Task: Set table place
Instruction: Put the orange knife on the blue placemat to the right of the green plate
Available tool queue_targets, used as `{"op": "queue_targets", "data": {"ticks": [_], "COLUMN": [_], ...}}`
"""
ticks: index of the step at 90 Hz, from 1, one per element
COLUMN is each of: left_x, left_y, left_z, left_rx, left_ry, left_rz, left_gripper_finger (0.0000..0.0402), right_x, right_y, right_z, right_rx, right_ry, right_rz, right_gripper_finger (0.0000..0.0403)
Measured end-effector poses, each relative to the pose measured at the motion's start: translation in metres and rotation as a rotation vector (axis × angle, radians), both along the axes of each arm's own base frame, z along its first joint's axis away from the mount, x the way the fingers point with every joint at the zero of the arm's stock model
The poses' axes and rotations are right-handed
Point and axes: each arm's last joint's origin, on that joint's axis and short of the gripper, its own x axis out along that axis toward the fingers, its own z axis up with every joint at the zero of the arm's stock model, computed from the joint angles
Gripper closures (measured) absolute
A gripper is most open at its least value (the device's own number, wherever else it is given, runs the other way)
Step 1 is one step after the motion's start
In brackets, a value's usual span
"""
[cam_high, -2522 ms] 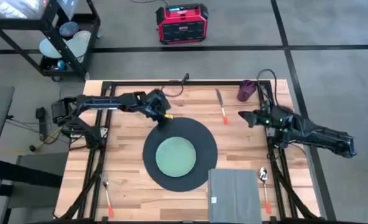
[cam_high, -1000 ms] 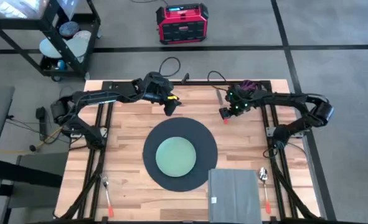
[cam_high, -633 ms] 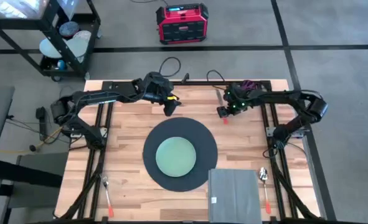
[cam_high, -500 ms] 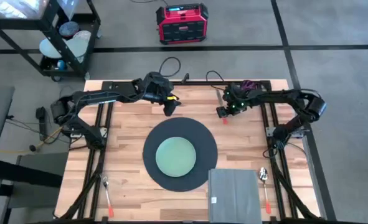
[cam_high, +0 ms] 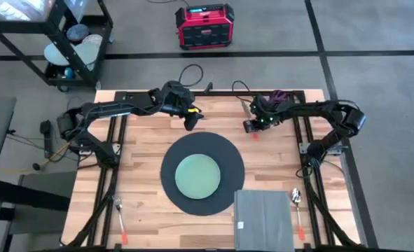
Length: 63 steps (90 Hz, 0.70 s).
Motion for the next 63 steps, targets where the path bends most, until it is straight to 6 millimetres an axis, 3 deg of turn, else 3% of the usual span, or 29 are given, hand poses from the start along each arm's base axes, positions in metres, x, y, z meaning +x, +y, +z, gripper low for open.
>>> {"op": "queue_targets", "data": {"ticks": [28, 63], "left_x": [0.0, 0.0], "left_y": [0.0, 0.0], "left_z": [0.0, 0.0], "left_rx": [0.024, 0.029], "left_ry": [0.005, 0.007], "left_rz": [-0.017, -0.021], "left_gripper_finger": [0.0263, 0.0263], "right_x": [0.005, 0.014], "right_y": [0.011, 0.048], "right_z": [0.003, 0.043], "right_rx": [0.058, 0.11], "right_ry": [-0.039, -0.21], "right_rz": [0.056, 0.117], "right_gripper_finger": [0.0402, 0.0402]}}
